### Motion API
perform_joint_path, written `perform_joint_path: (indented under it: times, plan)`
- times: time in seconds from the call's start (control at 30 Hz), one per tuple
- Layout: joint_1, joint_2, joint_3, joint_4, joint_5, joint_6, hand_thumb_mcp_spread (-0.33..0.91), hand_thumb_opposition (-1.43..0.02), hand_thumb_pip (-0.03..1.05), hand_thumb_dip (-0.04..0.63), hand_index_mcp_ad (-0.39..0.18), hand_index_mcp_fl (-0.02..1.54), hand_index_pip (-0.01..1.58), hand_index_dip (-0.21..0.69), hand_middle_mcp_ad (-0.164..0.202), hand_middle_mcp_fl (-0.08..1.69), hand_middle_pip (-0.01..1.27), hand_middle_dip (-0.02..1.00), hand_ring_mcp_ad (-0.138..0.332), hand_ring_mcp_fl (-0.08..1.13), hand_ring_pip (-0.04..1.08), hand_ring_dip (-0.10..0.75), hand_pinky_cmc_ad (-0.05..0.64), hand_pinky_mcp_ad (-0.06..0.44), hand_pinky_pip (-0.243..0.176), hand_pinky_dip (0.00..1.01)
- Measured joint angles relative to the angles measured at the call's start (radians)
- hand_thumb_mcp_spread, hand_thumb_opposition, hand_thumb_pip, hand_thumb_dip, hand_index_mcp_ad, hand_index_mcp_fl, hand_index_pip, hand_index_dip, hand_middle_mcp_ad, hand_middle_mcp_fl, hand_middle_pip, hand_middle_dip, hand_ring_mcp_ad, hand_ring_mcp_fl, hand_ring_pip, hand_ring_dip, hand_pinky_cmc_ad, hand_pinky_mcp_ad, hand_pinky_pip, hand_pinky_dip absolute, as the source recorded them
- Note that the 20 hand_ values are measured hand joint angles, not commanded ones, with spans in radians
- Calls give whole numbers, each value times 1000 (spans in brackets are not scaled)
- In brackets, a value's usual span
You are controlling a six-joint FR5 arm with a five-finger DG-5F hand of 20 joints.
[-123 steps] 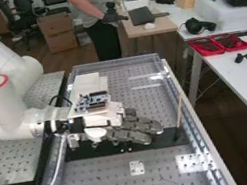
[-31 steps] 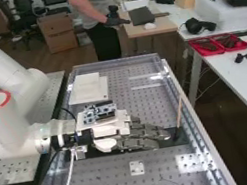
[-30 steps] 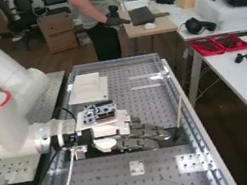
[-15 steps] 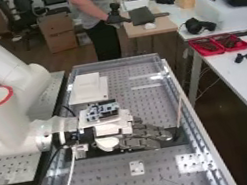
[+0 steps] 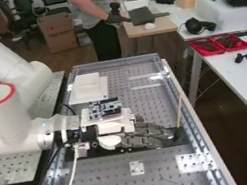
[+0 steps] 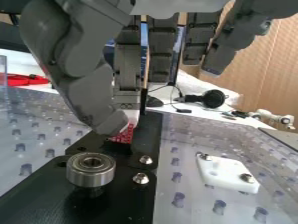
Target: Grab the pcb board and place it in the clear container
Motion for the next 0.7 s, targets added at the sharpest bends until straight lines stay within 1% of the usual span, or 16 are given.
perform_joint_path:
  times: [0.4, 0.7]
  plan:
    - [1, -1, -3, 5, 5, 8, 440, -867, 805, 269, -44, 239, 1555, -30, 61, 236, 119, 173, 122, 61, 86, -3, 328, 99, -72, 503]
    - [4, -7, 14, -6, -1, 5, 438, -867, 805, 269, -40, 239, 1557, -26, 61, 236, 119, 173, 122, 61, 86, -3, 328, 99, -72, 503]
